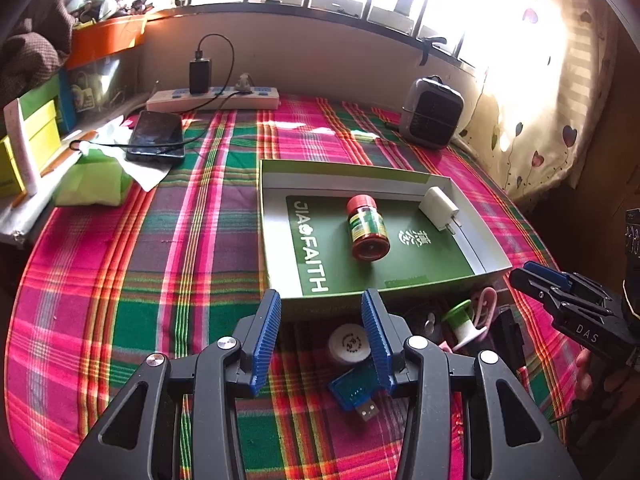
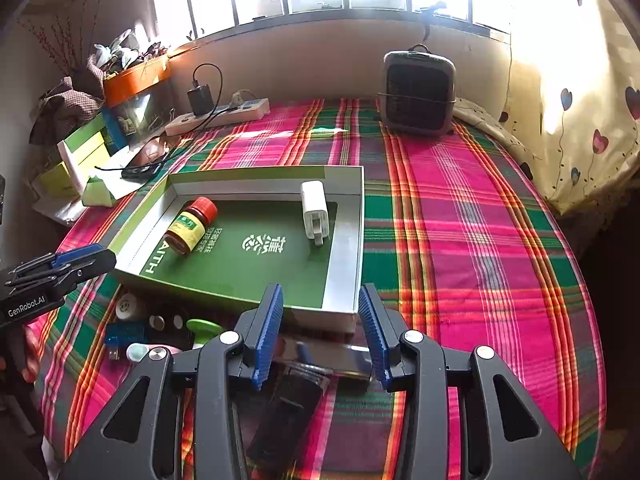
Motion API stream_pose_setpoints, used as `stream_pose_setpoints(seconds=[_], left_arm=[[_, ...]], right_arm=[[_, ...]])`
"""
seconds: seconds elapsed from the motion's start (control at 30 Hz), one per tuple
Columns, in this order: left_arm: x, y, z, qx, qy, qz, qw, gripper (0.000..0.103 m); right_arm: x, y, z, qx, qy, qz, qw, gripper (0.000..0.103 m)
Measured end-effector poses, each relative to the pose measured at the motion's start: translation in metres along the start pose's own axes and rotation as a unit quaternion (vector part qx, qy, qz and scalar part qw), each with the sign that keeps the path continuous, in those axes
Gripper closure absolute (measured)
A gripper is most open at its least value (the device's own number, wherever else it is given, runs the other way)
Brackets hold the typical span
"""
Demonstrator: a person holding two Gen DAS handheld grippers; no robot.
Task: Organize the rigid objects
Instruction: 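Move the right tool to the black device and close on it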
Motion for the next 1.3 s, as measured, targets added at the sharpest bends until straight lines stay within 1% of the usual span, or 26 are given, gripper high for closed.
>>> stream_pose_setpoints(seconds=[0.33, 0.4, 0.77, 0.93, 1.0, 1.13, 1.17, 1.23, 1.3], left_arm=[[0.002, 0.024, -0.011, -0.007, 0.018, -0.012, 0.9997, 0.061], [0.002, 0.03, -0.01, -0.011, 0.02, -0.015, 0.9996, 0.061], [0.012, 0.051, 0.002, -0.039, 0.05, -0.017, 0.9978, 0.061], [0.02, 0.056, 0.008, -0.052, 0.061, -0.015, 0.9967, 0.061], [0.025, 0.059, 0.008, -0.055, 0.065, -0.009, 0.9963, 0.061], [0.034, 0.064, 0.008, -0.061, 0.072, -0.001, 0.9956, 0.061], [0.037, 0.066, 0.009, -0.062, 0.073, 0.0, 0.9954, 0.061], [0.042, 0.068, 0.007, -0.064, 0.078, 0.003, 0.9949, 0.061], [0.049, 0.072, 0.006, -0.067, 0.086, 0.007, 0.994, 0.061]], right_arm=[[-0.001, 0.034, -0.018, -0.007, 0.001, 0.011, 1.0, 0.062], [-0.003, 0.04, -0.02, -0.01, -0.004, 0.012, 1.0, 0.062], [-0.018, 0.063, -0.015, -0.033, -0.011, -0.002, 0.999, 0.061], [-0.019, 0.07, -0.007, -0.047, 0.003, -0.009, 0.999, 0.061], [-0.018, 0.07, -0.007, -0.044, 0.01, -0.014, 0.999, 0.061], [-0.011, 0.071, -0.006, -0.043, 0.041, -0.029, 0.998, 0.061], [-0.01, 0.072, -0.006, -0.04, 0.046, -0.031, 0.998, 0.059], [-0.004, 0.072, -0.006, -0.042, 0.055, -0.025, 0.997, 0.047], [0.0, 0.073, -0.005, -0.044, 0.057, -0.021, 0.997, 0.045]])
Point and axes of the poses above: each gripper's, at about its wrist camera, not at the fingertips, and z roughly the way its jaws point, x to its right, y to its underside, the point moved 10 cm from there along z, roughly the way its jaws point, and after that the axes turned 9 degrees about y, right-handed, at the moved point
